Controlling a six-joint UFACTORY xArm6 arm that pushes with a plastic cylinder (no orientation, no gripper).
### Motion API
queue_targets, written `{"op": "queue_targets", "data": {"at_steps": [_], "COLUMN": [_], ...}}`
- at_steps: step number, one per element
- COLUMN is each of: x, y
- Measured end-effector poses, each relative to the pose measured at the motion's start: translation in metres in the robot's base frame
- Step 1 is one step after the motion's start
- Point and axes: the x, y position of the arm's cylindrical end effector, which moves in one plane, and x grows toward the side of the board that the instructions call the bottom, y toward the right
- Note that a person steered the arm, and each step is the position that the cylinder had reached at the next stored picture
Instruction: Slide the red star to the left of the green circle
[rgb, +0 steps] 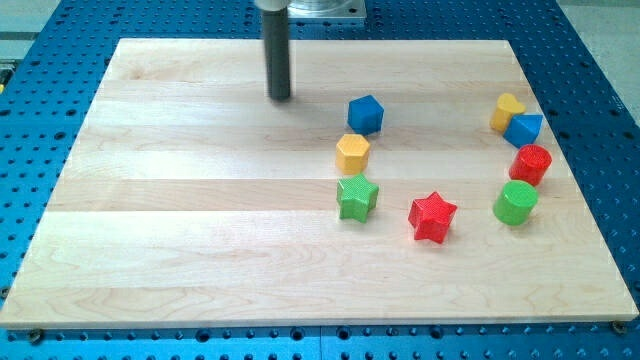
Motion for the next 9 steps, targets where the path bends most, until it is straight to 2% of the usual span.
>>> {"op": "queue_targets", "data": {"at_steps": [2,3,4,5,6,7,8,9], "x": [0.101,0.159,0.183,0.19,0.21,0.235,0.217,0.217], "y": [-0.009,0.009,0.08,0.127,0.11,0.164,0.175,0.17]}}
